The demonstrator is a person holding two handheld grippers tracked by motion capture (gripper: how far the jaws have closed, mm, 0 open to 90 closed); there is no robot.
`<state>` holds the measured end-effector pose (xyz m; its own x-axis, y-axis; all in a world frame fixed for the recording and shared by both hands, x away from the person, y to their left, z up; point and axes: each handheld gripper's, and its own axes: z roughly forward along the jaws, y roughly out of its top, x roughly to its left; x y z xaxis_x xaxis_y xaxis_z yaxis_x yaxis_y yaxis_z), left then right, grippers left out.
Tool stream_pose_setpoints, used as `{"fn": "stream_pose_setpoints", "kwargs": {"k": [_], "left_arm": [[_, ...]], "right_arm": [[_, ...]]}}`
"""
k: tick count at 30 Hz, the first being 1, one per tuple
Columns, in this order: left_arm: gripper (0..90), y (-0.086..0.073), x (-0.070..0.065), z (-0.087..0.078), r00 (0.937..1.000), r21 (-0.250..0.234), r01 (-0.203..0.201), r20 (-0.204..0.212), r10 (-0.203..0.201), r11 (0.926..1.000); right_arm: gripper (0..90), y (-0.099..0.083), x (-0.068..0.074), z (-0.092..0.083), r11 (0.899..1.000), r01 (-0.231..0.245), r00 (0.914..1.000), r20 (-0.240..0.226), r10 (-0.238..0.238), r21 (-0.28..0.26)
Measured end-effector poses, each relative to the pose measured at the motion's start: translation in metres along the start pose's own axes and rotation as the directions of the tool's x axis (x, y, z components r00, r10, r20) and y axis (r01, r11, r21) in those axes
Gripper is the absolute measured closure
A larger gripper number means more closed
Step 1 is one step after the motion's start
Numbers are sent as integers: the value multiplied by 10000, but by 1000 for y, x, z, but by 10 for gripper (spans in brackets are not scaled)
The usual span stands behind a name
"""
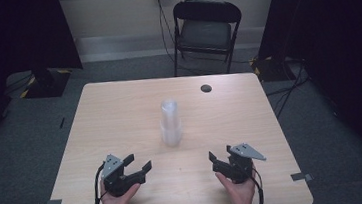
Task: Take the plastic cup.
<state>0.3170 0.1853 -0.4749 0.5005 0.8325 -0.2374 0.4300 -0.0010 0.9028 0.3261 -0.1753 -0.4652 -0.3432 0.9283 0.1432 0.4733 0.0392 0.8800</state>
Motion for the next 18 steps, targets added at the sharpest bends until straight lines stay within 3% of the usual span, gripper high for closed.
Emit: {"fn": "stream_pose_setpoints", "kwargs": {"k": [7, 10, 18], "left_arm": [[210, 6, 0, 2, 10000, -125, 7, 1, -7, 9999], [244, 11, -2, 3, 9998, -206, -81, -194, 77, 9998], [255, 25, -7, 10, 9996, -375, -278, -73, 276, 9989]], "right_arm": [[256, 1, 11, -4, 9994, 329, 9994, -130, -330, -70], [277, 1, 11, -7, 9996, 160, 9996, -208, -164, -221], [259, -5, 12, -13, 9993, 111, 9994, -325, -122, -366]]}}
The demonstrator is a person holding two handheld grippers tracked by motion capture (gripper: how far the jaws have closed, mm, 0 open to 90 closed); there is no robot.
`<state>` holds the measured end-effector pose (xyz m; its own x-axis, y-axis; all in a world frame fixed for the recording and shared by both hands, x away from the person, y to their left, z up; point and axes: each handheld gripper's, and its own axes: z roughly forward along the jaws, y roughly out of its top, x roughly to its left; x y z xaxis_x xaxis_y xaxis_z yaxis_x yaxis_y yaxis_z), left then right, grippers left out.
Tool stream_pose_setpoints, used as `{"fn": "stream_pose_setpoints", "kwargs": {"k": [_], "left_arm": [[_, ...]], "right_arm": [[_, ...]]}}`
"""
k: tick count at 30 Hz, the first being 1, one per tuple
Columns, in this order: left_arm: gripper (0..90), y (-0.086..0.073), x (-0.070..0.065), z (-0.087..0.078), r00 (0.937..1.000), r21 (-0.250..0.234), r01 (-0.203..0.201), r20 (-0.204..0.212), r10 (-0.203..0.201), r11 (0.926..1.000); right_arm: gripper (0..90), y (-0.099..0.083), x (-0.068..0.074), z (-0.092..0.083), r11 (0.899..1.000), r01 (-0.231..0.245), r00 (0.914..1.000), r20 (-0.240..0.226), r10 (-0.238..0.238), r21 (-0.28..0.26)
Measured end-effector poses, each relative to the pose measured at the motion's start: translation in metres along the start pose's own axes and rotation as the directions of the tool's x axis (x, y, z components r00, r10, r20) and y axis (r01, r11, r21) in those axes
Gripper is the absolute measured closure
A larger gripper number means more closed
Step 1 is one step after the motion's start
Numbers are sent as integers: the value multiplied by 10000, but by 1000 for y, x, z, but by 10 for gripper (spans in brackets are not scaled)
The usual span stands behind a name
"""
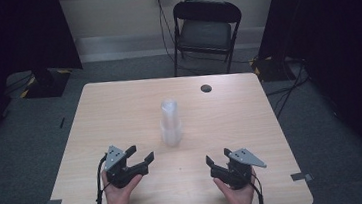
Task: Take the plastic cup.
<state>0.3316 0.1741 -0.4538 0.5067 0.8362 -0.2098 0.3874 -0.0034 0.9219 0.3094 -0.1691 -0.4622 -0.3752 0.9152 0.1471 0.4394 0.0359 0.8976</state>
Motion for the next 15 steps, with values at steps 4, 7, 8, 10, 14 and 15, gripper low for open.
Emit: {"fn": "stream_pose_setpoints", "kwargs": {"k": [4, 7, 8, 10, 14, 15], "left_arm": [[237, 10, -8, 5, 9981, 26, -573, 218, 572, 9984], [229, 14, -10, 6, 9978, 9, -617, 244, 616, 9981], [217, 16, -11, 7, 9978, 3, -569, 354, 568, 9984], [210, 19, -11, 10, 9970, -80, -622, 454, 625, 9980], [189, 29, -14, 17, 9951, 25, -725, 681, 722, 9974], [178, 32, -14, 18, 9947, 18, -740, 724, 737, 9973]], "right_arm": [[227, 0, 2, -3, 10000, 26, 10000, -81, -27, -46], [218, 1, 2, -3, 9998, -46, 9999, -148, 43, -185], [204, 1, 3, -3, 9998, -33, 9999, -134, 30, -181], [182, 1, 3, -2, 9999, -24, 9999, -105, 23, -164], [174, 2, 3, -1, 10000, 14, 9997, -235, -16, -87], [165, 2, 4, -1, 10000, -23, 9997, -252, 21, -95]]}}
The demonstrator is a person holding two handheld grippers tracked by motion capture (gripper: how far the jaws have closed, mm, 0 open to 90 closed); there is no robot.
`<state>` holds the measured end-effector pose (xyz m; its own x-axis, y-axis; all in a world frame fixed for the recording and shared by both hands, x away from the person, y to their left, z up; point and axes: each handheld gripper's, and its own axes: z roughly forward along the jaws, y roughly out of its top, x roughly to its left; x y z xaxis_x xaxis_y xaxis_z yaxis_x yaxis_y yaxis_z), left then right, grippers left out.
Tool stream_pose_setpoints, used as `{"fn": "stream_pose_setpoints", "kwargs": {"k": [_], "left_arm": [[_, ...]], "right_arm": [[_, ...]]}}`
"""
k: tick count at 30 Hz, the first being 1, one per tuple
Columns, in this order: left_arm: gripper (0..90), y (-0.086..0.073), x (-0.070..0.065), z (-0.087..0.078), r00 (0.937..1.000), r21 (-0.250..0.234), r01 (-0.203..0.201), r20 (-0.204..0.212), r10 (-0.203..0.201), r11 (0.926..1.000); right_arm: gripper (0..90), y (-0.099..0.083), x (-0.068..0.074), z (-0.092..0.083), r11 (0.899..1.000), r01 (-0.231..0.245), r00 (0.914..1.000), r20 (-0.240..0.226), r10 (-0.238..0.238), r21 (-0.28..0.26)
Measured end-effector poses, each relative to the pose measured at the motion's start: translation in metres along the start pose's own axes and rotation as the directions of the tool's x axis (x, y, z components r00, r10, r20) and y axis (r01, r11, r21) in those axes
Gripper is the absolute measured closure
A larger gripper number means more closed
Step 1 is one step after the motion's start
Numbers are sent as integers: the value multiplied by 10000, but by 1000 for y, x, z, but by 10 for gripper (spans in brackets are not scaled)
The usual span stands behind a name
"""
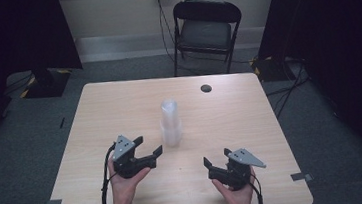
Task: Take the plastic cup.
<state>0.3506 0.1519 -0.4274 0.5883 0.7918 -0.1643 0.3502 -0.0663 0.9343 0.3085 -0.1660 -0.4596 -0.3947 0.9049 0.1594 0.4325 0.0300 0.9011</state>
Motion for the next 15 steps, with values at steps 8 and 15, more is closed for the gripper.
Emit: {"fn": "stream_pose_setpoints", "kwargs": {"k": [8, 15], "left_arm": [[176, 21, -4, 8, 9988, -56, -479, -61, 479, 9988], [170, 34, -7, 20, 9969, -23, -787, -18, 787, 9969]], "right_arm": [[148, 0, 4, -1, 9999, 143, 9998, -143, -142, 18], [154, 2, 7, -3, 9997, 219, 9996, -188, -222, -138]]}}
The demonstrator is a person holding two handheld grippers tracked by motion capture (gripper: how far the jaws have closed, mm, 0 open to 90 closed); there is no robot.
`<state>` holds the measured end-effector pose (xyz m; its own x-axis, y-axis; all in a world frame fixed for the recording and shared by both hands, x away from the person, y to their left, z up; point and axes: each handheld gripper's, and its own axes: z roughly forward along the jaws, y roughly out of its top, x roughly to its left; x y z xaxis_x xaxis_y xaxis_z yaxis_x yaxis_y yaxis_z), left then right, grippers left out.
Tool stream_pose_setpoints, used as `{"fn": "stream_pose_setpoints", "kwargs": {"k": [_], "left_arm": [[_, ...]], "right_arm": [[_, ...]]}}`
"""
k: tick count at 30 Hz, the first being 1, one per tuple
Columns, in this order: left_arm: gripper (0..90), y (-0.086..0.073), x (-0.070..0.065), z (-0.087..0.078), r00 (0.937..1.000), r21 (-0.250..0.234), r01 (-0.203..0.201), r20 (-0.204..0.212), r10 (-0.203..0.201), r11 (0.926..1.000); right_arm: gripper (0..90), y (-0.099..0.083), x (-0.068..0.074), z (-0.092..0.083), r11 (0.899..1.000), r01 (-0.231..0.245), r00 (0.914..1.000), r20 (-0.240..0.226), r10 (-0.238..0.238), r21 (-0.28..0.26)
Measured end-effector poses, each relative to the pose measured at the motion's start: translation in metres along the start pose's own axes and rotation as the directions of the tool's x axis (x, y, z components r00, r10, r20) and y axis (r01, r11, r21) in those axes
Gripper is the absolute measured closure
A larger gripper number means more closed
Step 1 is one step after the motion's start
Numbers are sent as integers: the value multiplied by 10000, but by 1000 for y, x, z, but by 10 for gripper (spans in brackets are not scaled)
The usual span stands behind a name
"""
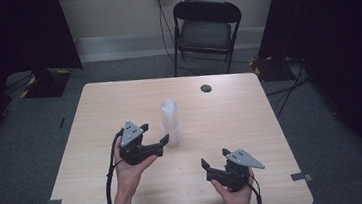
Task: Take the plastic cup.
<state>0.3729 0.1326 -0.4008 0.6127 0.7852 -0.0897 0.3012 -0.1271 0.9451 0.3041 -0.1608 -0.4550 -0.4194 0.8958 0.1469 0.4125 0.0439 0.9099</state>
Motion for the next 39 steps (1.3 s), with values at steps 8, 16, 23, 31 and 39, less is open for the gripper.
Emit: {"fn": "stream_pose_setpoints", "kwargs": {"k": [8, 16, 23, 31, 39], "left_arm": [[167, 14, -1, 10, 9999, -65, -96, -48, 95, 9999], [172, 24, 5, 28, 9995, 83, -300, 87, 299, 9995], [183, 27, 12, 45, 9994, 225, -334, -120, 337, 9992], [175, 34, 19, 62, 9993, 477, -285, -217, 296, 9985], [176, 28, 17, 80, 9983, 1016, -522, -199, 545, 9935]], "right_arm": [[155, -2, 0, 3, 9999, -26, 9999, -138, 28, 130], [169, -2, -1, 4, 9998, -47, 9998, -197, 51, 206], [174, -2, -1, 4, 9997, -61, 9998, -184, 65, 216], [181, -2, -1, 4, 9998, -30, 9998, -201, 35, 213], [189, 0, -2, 5, 9997, -5, 9997, -225, 10, 245]]}}
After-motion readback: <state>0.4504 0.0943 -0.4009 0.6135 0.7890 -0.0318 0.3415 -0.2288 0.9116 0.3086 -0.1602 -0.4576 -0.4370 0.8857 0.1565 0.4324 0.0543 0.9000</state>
